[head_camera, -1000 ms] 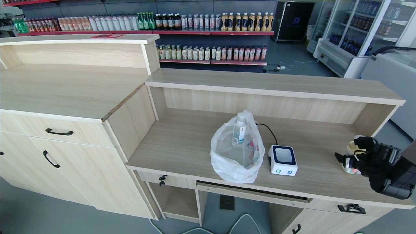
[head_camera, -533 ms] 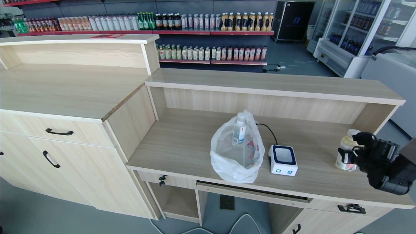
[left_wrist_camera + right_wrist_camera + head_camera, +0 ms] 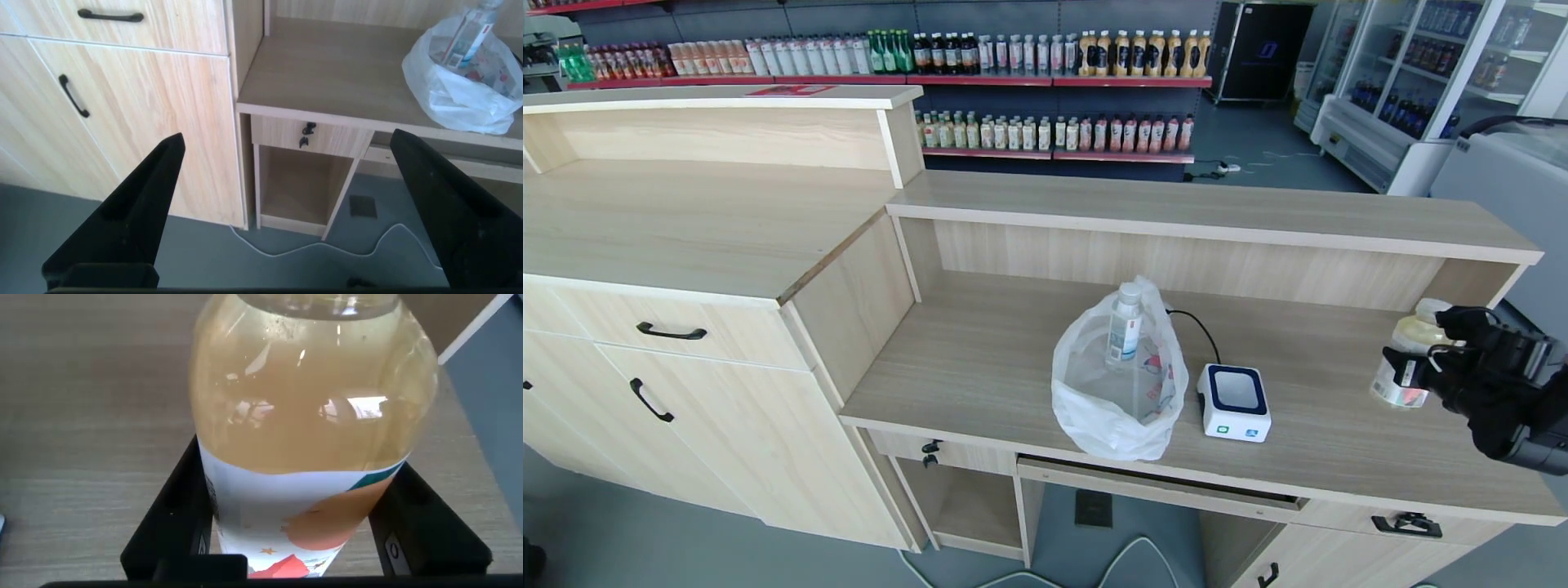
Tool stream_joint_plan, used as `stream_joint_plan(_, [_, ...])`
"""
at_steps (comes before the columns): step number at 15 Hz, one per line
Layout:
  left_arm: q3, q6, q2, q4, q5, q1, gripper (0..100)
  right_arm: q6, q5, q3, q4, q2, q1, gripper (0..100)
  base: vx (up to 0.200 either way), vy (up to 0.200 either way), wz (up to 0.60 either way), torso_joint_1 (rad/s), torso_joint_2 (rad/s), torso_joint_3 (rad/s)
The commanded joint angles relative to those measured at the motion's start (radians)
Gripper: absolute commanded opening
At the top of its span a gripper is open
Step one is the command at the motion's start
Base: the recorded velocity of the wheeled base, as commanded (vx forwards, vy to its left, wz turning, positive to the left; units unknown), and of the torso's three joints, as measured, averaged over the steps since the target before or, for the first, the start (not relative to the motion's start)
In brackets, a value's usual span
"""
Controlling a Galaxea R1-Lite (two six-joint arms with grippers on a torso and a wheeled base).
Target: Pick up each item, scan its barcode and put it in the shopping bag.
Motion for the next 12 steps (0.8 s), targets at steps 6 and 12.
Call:
stream_joint_plan(6, [0.0, 0.0, 0.0, 0.0, 0.0, 0.0, 100, 0.25, 0.395, 0.213, 0.187, -0.626, 0.043, 0, 0.0, 0.0, 0.0, 0.0, 0.0, 0.0])
stream_joint_plan(12, [0.0, 0.0, 0.0, 0.0, 0.0, 0.0, 100, 0.334, 0.622, 0.219, 0.458, -0.931, 0.202, 0, 0.0, 0.0, 0.0, 0.0, 0.0, 0.0])
